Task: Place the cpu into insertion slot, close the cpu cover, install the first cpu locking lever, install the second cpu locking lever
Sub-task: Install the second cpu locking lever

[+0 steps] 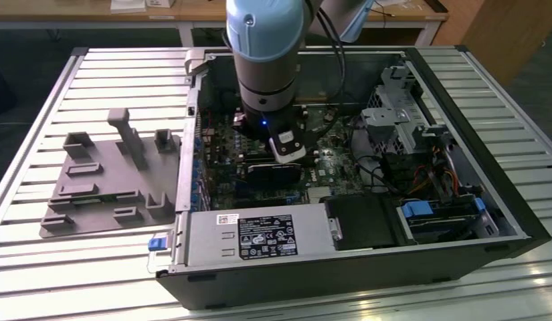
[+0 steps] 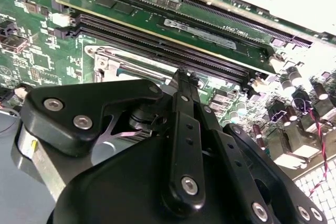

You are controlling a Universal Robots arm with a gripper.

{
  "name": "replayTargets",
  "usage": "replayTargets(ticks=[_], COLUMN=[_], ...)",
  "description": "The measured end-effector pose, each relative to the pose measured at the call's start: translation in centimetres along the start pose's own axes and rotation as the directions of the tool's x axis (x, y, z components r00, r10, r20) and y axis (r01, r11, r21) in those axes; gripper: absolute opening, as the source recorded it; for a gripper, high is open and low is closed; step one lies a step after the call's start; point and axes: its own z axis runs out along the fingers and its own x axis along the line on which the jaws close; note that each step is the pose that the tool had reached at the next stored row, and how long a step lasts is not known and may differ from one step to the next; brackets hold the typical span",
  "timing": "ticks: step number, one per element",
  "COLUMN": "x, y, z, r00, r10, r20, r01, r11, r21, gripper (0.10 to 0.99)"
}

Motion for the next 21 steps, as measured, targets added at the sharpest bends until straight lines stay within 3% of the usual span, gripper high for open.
replayTargets(ticks=[21], x=[1.09], y=[-0.52], z=[0.89], r00=[1.0], r10=[0.002], r20=[-0.0063], r01=[-0.002], r11=[0.9996], r21=[-0.028], gripper=[0.102])
